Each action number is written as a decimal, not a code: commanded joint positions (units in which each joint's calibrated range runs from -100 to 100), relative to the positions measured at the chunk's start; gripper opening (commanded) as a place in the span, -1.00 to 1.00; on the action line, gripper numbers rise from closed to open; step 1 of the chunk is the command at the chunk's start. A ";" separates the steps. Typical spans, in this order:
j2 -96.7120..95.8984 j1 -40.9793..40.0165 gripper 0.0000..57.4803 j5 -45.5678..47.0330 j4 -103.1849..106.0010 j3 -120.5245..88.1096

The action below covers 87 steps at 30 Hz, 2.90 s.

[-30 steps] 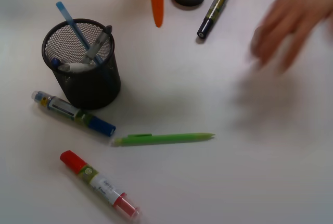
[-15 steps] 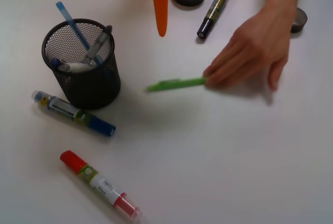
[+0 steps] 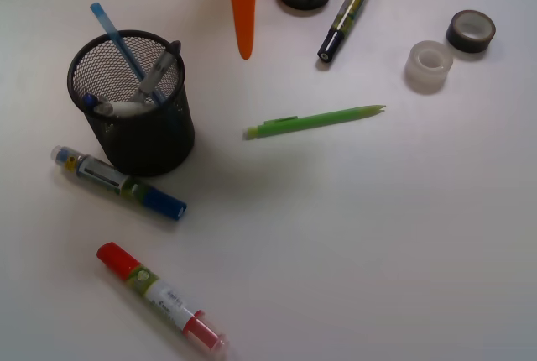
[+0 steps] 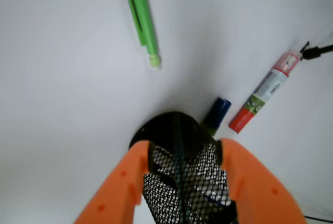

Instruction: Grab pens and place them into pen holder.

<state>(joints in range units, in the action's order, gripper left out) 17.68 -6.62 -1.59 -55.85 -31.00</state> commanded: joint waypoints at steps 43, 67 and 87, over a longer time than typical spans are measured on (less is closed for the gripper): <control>-52.23 -10.99 -0.99 -3.37 -12.56 40.87; 0.04 -2.01 -0.99 -26.32 12.98 28.10; 9.30 10.32 -0.99 -40.78 98.81 -33.59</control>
<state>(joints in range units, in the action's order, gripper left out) 27.70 1.52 -41.39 32.01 -60.38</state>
